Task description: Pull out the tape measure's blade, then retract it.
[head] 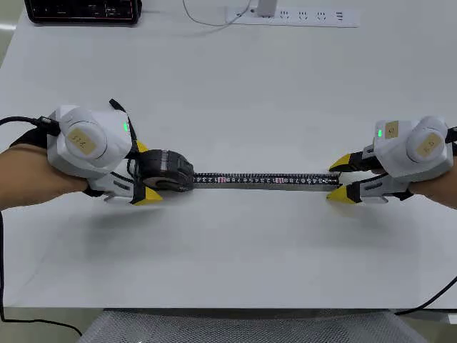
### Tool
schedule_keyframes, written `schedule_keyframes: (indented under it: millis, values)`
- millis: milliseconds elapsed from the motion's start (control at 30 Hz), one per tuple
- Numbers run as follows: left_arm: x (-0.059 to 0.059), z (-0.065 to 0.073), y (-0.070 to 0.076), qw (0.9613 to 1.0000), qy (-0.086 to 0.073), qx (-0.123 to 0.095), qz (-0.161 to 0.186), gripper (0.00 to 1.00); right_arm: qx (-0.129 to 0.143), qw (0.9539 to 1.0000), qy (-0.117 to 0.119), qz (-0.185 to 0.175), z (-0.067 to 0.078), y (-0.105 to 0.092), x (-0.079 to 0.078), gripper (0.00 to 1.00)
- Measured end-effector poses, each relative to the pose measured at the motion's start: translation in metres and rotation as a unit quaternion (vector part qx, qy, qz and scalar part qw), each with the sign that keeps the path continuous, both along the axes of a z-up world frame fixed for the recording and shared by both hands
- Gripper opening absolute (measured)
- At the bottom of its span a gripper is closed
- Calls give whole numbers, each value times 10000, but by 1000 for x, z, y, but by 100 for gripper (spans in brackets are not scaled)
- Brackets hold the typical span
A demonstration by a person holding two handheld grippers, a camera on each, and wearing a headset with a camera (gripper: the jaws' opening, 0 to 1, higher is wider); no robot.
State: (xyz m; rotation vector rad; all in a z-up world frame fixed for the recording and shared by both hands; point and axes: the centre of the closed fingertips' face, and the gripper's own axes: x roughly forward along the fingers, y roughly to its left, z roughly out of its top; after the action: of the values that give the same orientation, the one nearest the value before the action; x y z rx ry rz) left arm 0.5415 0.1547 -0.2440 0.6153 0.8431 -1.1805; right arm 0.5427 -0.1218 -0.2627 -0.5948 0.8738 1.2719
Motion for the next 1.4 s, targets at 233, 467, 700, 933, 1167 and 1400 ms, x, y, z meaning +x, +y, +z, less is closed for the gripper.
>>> schedule_keyframes:
  millis: [233,467,700,933,1167,1400]
  values:
    - [0,2,2,10000,-10,-26,36,43,78,9999,-15,-92,4,2,1,29]
    - [0,2,2,9999,-6,-48,115,49,117,9998,8,-167,7,4,0,33]
    - [1,10,6,9991,-70,-175,371,51,266,9988,-49,-412,16,5,0,36]
    - [1,25,13,9954,-312,-464,774,55,466,9960,-136,-744,24,6,-2,42]
    - [-2,35,18,9910,-398,-650,1096,60,624,9925,-182,-1037,31,9,-6,50]
    - [-7,41,21,9852,-343,-843,1454,66,710,9886,-294,-1293,42,9,-11,57]
